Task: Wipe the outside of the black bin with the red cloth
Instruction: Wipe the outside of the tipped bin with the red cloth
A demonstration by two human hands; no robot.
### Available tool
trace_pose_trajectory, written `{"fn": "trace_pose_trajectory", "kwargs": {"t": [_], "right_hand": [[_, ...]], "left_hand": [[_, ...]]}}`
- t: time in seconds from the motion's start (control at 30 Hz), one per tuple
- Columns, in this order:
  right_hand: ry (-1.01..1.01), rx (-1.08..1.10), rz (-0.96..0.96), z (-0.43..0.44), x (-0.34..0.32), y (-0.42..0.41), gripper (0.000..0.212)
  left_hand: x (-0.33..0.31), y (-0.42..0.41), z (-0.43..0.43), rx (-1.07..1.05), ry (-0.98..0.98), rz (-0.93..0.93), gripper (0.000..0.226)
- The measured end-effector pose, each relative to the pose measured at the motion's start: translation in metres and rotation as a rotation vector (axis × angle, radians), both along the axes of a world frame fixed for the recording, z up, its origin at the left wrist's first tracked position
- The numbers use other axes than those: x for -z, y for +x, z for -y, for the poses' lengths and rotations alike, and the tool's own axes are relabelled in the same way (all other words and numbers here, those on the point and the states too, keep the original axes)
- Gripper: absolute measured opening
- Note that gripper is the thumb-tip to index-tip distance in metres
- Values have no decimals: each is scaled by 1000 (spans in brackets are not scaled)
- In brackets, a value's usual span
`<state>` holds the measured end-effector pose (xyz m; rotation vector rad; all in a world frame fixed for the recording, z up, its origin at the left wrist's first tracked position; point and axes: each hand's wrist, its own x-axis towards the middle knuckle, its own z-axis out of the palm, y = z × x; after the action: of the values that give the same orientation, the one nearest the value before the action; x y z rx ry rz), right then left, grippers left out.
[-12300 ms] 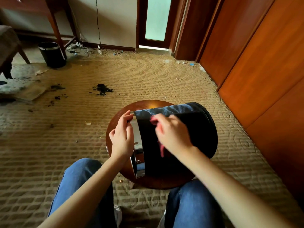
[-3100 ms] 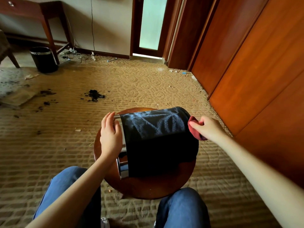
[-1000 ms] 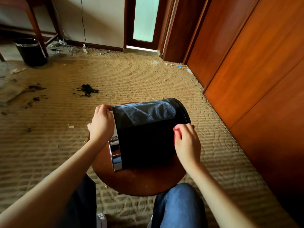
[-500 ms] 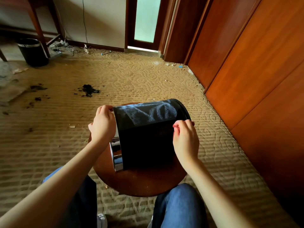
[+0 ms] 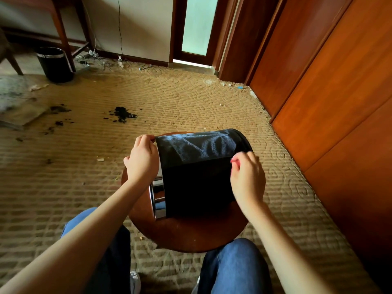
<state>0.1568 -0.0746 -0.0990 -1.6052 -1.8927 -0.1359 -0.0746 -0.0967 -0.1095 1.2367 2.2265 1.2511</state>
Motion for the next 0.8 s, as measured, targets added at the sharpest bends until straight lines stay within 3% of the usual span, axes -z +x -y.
{"fn": "trace_pose_trajectory", "kwargs": {"t": [0.1, 0.33, 0.53, 0.63, 0.8], "right_hand": [[1, -62, 14, 22, 11, 2, 11], [-137, 106, 14, -49, -27, 4, 11], [68, -1, -27, 11, 19, 2, 12], [80, -51, -82, 16, 24, 10, 11], [-35, 72, -14, -37, -12, 5, 9]], "left_hand": [[2, 1, 2, 14, 12, -2, 31], [5, 3, 11, 49, 27, -66, 32], [1, -1, -1, 13, -8, -18, 32], [3, 1, 1, 23, 8, -17, 31], [7, 4, 10, 50, 35, -78, 31]]}}
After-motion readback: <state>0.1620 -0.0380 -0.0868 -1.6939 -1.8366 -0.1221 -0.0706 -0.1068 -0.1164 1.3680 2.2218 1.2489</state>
